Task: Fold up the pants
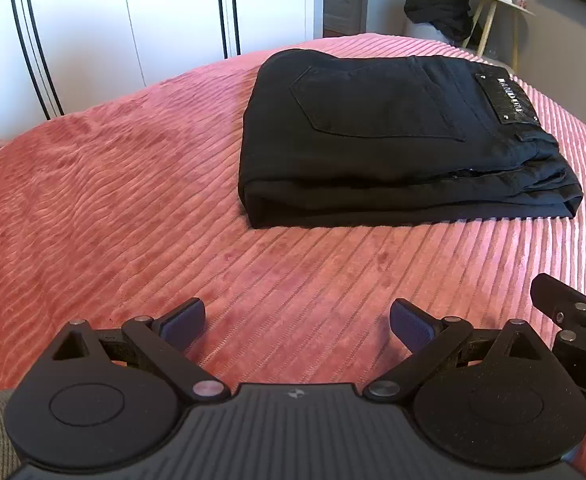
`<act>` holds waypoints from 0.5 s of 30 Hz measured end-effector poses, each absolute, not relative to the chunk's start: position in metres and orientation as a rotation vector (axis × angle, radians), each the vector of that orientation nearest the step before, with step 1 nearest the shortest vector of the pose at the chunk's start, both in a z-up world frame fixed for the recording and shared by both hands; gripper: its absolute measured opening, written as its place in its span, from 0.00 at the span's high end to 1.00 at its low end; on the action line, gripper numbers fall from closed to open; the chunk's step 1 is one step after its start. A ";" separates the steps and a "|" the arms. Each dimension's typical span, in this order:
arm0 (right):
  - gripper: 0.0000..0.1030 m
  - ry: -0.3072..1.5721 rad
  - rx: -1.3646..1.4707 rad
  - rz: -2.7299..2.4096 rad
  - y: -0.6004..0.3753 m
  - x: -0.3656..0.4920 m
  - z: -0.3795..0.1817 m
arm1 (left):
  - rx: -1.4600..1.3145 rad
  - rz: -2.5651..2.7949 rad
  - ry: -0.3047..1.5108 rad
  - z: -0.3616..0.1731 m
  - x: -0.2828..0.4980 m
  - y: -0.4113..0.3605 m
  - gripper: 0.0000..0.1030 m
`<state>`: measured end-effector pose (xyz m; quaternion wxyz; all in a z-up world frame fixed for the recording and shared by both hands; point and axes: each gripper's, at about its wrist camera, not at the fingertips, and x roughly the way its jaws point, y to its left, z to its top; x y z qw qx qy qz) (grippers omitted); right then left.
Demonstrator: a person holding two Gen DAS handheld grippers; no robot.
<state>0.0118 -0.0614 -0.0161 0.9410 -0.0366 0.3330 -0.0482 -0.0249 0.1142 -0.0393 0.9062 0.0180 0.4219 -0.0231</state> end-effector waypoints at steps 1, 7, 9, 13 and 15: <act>0.00 0.680 -0.078 -0.099 -0.061 0.012 -0.016 | 0.037 -0.048 0.871 -0.039 -0.025 0.114 0.04; 0.00 0.677 -0.080 -0.105 -0.061 0.011 -0.016 | 0.032 -0.048 0.877 -0.039 -0.025 0.113 0.04; 0.00 0.677 -0.076 -0.106 -0.062 0.011 -0.016 | 0.027 -0.053 0.880 -0.040 -0.025 0.114 0.04; 0.00 0.679 -0.071 -0.105 -0.063 0.011 -0.016 | 0.029 -0.054 0.883 -0.040 -0.025 0.113 0.04; 0.00 0.678 -0.071 -0.104 -0.063 0.011 -0.016 | 0.030 -0.055 0.884 -0.040 -0.025 0.113 0.04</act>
